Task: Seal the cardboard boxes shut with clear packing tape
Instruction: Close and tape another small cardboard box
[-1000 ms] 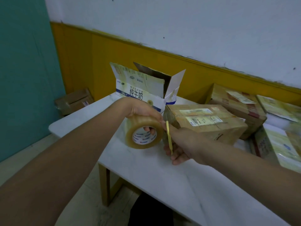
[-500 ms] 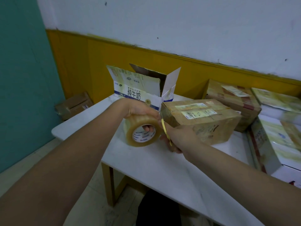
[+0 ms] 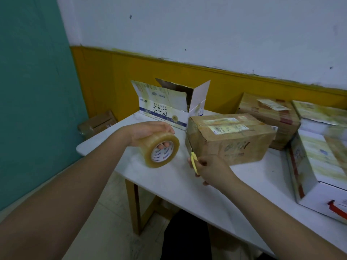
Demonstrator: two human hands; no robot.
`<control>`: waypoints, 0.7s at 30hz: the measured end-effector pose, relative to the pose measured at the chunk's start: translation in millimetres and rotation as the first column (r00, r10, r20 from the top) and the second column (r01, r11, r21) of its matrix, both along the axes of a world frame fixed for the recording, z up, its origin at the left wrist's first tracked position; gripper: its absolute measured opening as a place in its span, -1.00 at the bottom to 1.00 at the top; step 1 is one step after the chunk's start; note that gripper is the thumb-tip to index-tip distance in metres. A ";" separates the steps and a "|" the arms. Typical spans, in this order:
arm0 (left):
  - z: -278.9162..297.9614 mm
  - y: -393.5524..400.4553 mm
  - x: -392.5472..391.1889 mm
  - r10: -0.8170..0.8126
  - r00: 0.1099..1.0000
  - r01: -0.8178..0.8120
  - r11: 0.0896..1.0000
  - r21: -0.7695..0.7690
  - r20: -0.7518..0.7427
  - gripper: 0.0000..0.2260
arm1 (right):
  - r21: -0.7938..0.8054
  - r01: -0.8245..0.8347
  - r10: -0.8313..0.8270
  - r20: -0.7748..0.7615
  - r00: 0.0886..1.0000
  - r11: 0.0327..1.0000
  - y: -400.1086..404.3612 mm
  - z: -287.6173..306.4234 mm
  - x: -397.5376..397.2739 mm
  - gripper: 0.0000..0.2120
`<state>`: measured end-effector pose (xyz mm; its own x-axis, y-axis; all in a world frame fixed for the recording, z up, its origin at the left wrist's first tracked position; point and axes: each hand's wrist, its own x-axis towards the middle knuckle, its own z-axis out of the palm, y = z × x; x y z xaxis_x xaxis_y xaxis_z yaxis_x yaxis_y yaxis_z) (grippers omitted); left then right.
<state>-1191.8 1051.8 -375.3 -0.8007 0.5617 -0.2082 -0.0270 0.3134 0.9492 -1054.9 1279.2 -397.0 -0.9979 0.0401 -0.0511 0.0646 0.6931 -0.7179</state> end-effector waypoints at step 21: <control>65.8 99.1 142.8 0.140 0.990 -0.116 0.845 0.522 -0.007 -0.77 | 0.596 0.250 -0.062 -0.316 0.947 0.763 111.3 -2.7 55.3 -0.81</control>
<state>-1049.1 1150.9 -309.5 -0.8745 0.4696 0.1212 0.0117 -0.2293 0.9733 -999.6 1390.6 -399.7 -0.9450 0.1257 0.3020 0.0875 0.9867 -0.1368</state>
